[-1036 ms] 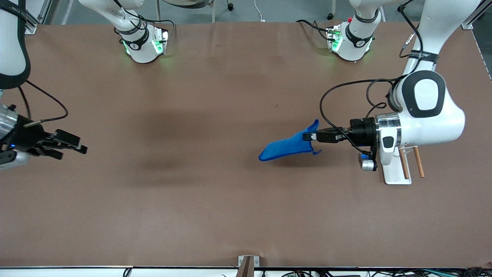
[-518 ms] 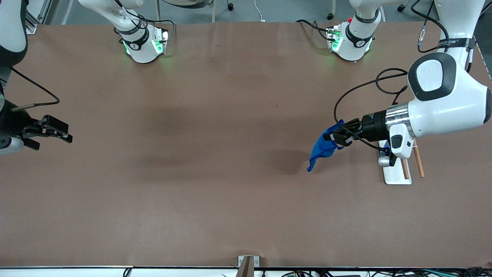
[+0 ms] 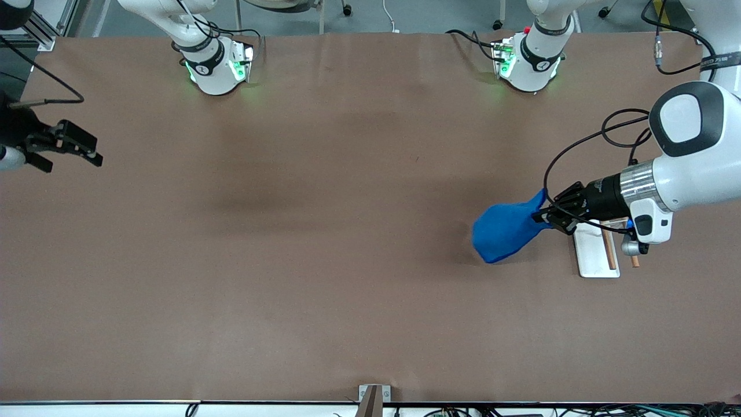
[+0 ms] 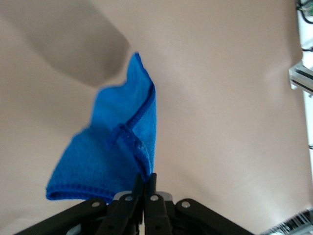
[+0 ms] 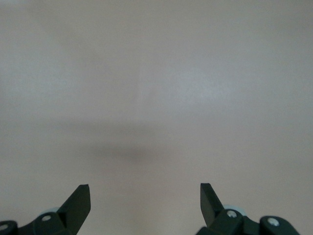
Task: Right arm passes towel to left arm to hang
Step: 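Carry the towel with the left gripper over the wooden sticks, then lower the towel over the two wooden sticks with the left gripper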
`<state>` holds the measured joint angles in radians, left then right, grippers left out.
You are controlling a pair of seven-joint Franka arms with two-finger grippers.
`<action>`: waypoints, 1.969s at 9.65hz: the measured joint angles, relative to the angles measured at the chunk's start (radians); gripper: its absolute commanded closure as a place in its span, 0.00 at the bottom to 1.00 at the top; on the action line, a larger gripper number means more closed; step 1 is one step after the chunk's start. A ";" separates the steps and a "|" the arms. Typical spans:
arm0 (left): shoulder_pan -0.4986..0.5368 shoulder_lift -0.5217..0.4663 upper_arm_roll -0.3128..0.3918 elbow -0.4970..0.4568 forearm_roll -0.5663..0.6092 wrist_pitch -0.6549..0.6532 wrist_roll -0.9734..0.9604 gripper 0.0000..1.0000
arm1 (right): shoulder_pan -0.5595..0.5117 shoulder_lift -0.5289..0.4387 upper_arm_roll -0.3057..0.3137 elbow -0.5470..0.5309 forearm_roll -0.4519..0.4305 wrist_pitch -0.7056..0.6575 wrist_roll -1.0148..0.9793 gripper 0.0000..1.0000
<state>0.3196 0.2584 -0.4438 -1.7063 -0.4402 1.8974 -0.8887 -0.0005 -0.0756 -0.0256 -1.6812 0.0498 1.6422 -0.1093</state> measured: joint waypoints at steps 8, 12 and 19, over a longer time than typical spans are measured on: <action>0.238 0.000 0.002 0.011 0.180 -0.214 0.054 0.97 | -0.003 -0.013 0.000 -0.042 -0.002 0.003 0.006 0.01; 0.321 0.011 0.003 0.036 0.345 -0.224 0.378 0.99 | -0.002 -0.013 0.001 -0.043 -0.002 0.007 0.006 0.01; 0.328 0.119 -0.001 0.235 0.527 -0.281 0.752 0.99 | -0.002 -0.013 0.002 -0.043 -0.002 0.008 0.006 0.01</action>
<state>0.6473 0.3775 -0.4451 -1.4709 0.0864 1.6159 -0.1362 -0.0027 -0.0887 -0.0238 -1.7238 0.0476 1.6499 -0.1035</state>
